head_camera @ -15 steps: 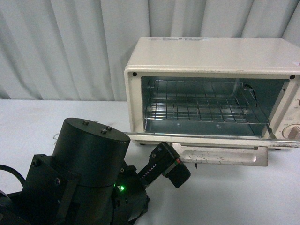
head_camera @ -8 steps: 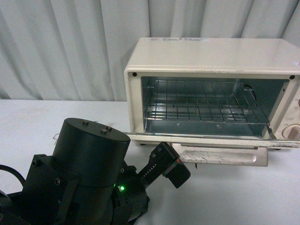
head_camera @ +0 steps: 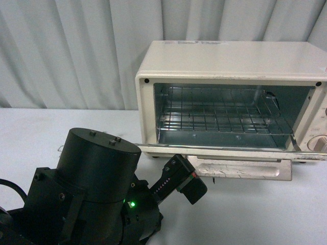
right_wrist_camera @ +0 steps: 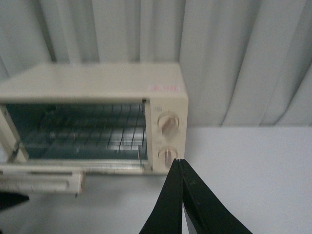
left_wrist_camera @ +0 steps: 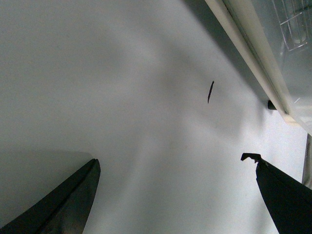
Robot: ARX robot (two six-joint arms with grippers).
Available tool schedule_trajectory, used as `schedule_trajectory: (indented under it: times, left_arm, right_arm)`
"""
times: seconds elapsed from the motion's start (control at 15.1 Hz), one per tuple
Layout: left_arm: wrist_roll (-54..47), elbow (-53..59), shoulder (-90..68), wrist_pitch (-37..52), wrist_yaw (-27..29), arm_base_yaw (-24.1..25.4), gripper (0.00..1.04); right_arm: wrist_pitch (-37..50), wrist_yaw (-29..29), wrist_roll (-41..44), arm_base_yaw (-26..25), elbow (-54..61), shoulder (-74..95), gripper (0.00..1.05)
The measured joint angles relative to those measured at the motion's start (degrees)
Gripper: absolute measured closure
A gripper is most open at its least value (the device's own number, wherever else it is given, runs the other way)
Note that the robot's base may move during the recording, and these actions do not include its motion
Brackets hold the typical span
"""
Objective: Open oven
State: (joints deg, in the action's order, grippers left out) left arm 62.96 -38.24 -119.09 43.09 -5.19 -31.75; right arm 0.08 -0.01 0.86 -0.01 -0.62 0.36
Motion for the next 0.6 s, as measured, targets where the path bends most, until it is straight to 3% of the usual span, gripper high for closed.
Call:
schedule_trajectory:
  times: [0.27,0.33,0.6]
  left_arm:
    - [-0.02,0.0,0.0,-0.02,0.24,-0.02,0.07]
    - [-0.02,0.0,0.0,-0.02,0.24,-0.02,0.07]
    - [-0.02,0.0,0.0,-0.02,0.26,-0.02,0.07]
  right_arm:
    - [-0.26,0.02,-0.02,0.0,0.0,-0.22,1.03]
    - [-0.31,0.02,0.0,0.0,0.0,-0.22,0.98]
    - [-0.28,0.04,0.0,0.0,0.0,-0.22,0.5]
